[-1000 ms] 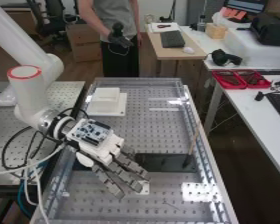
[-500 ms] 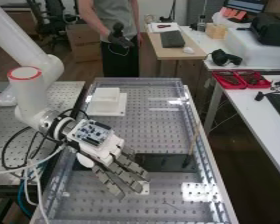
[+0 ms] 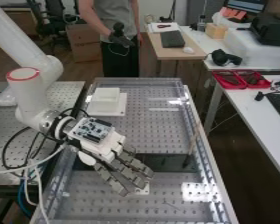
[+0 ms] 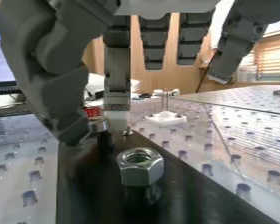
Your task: Grab the bearing and place it in the white container
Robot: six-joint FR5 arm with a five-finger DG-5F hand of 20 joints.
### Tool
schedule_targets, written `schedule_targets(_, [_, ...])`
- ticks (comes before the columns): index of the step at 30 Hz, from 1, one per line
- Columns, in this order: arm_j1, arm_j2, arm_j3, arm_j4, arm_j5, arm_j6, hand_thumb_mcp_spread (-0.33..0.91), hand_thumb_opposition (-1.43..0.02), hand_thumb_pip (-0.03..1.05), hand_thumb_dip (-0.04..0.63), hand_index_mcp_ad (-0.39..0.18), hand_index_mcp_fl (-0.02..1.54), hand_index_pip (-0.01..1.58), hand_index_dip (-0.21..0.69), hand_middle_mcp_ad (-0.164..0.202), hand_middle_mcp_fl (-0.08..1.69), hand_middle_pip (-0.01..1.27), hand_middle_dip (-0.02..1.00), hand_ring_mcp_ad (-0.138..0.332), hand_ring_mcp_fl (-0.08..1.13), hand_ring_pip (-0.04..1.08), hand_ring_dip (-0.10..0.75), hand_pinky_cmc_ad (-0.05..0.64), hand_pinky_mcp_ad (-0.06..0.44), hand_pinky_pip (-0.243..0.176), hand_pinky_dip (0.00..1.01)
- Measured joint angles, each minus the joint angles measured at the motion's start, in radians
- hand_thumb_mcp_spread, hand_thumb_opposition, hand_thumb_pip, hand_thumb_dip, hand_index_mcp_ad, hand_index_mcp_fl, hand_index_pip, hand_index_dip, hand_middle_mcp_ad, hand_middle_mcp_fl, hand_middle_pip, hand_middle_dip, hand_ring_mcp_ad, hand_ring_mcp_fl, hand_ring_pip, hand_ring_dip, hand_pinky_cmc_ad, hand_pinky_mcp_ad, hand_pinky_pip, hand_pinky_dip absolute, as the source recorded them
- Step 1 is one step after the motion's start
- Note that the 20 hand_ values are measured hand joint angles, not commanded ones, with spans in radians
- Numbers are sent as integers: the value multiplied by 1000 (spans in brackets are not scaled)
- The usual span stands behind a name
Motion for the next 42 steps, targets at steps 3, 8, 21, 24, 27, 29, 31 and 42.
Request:
schedule_targets(3, [-1,0,0,1,-2,1,333,-817,663,234,-61,340,1463,77,82,52,126,218,152,0,152,80,396,295,-120,443])
schedule_targets(8, [-1,24,-4,12,-10,2,333,-817,661,220,-61,365,1457,63,82,51,126,222,147,2,152,80,398,295,-120,443])
schedule_targets(21, [50,197,-39,21,-52,-25,333,-815,661,220,-61,403,1428,65,84,82,126,222,147,0,148,80,382,295,-124,443])
schedule_targets(24, [89,246,-53,0,-49,-34,333,-815,661,220,-61,403,1428,65,84,98,126,222,147,2,150,80,382,295,-120,443])
schedule_targets(27, [137,293,-70,-27,-29,-38,330,-815,661,220,-61,403,1428,65,79,98,126,222,148,2,141,80,382,295,-124,443])
schedule_targets(29, [161,313,-77,-40,-14,-39,330,-815,661,220,-61,403,1428,65,82,112,126,222,145,0,141,80,382,295,-124,443])
schedule_targets(31, [209,348,-89,-70,23,-39,333,-815,661,220,-61,403,1428,65,82,112,126,222,145,0,143,80,382,295,-124,443])
schedule_targets(42, [428,438,-115,-196,236,-24,330,-817,661,220,-61,414,1403,65,82,117,126,222,147,2,126,82,386,295,-124,435])
